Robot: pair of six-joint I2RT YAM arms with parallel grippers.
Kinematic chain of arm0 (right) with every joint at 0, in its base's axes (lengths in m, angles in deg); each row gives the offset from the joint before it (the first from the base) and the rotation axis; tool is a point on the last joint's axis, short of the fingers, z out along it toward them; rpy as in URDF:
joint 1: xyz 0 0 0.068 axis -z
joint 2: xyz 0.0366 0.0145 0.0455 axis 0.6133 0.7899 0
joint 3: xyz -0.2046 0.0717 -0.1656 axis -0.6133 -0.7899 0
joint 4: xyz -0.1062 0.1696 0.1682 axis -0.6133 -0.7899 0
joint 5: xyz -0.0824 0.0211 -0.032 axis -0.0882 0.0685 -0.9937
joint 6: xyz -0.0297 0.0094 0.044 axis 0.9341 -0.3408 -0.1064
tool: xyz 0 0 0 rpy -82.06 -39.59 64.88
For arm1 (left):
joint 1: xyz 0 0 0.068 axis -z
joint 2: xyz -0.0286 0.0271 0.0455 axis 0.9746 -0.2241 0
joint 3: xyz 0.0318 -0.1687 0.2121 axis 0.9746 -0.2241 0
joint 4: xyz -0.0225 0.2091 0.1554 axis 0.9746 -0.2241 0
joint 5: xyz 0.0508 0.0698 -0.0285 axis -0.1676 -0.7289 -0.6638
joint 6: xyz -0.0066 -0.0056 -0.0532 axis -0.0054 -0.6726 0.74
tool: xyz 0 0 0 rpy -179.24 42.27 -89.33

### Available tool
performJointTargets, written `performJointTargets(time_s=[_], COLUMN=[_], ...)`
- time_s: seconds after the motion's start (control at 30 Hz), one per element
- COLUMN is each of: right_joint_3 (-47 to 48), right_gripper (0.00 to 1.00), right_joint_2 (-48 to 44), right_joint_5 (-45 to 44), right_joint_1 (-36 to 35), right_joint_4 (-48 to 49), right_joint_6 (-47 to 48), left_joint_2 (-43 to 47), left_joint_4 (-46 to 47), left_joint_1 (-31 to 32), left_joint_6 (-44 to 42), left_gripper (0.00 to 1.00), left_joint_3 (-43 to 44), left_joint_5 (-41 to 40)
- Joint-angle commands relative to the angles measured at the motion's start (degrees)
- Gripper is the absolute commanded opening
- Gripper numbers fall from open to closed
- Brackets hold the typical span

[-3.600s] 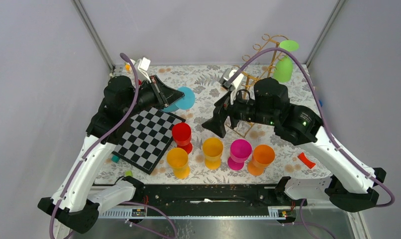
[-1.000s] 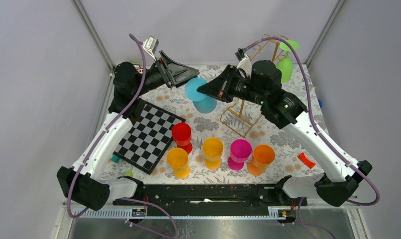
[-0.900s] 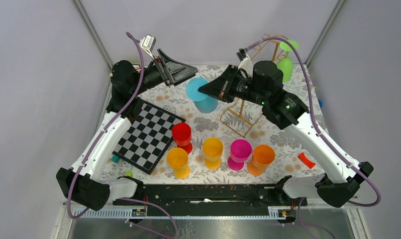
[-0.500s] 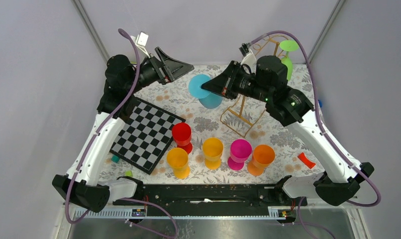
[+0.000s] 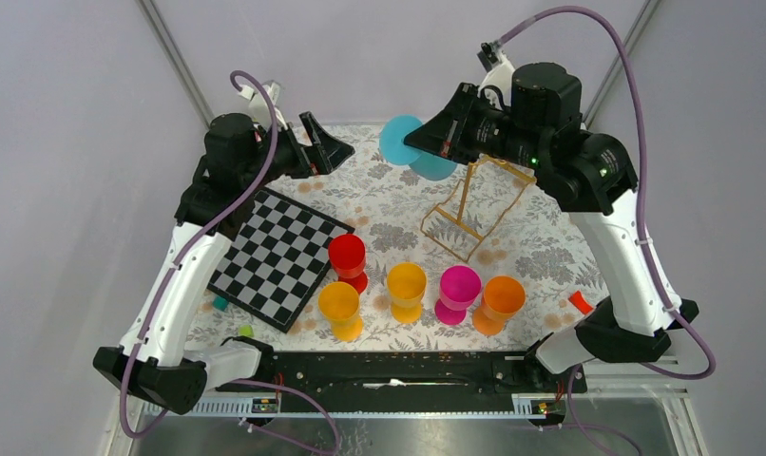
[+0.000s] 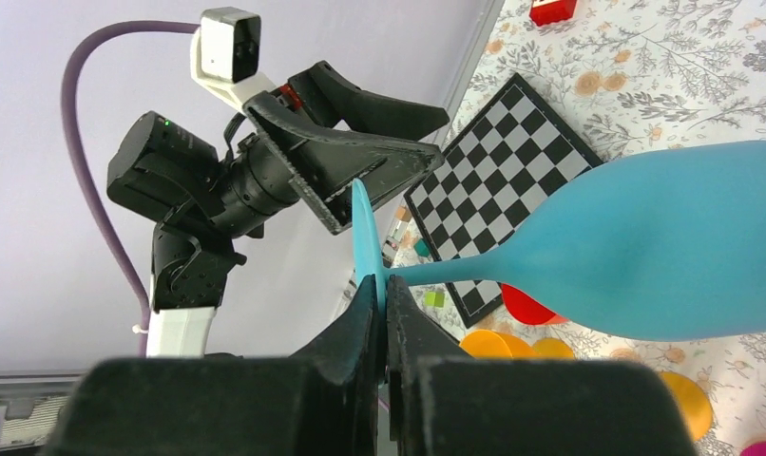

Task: Place the wine glass upside down on the wine glass rack
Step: Turn the wine glass upside down at the wine rack.

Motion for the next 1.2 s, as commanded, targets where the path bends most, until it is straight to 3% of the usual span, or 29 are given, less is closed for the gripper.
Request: performJointTargets(time_s=[0.0, 0.43, 0.8, 1.17], right_joint_3=[4.4, 0.5, -9.5, -10.4], right_gripper=[0.0, 0.0, 0.0, 0.0], right_joint_2=[-0.1, -8.2, -20.7, -21.5], right_joint_5=[0.2, 3.2, -17.6, -30.9], right_joint_1=[0.5, 10.6, 14.5, 18.1], right_joint_4=[-4.1, -2.3, -2.8, -17.4], right_joint_6=[2.9, 3.2, 6.0, 14.5], left_joint_2=[0.8, 0.4, 0.1, -0.6], left_joint_4=[-3.6, -6.4, -8.9, -12.0], left_joint_1=[-0.3, -0.2, 0.3, 1.9], left_joint_6=[-3.0, -0.6, -2.5, -7.1], left_gripper=[0.99, 0.99, 0.99, 0.99], left_joint_3=[-0.3, -3.0, -5.3, -6.2], left_joint_5=[-4.0, -1.0, 0.4, 0.4])
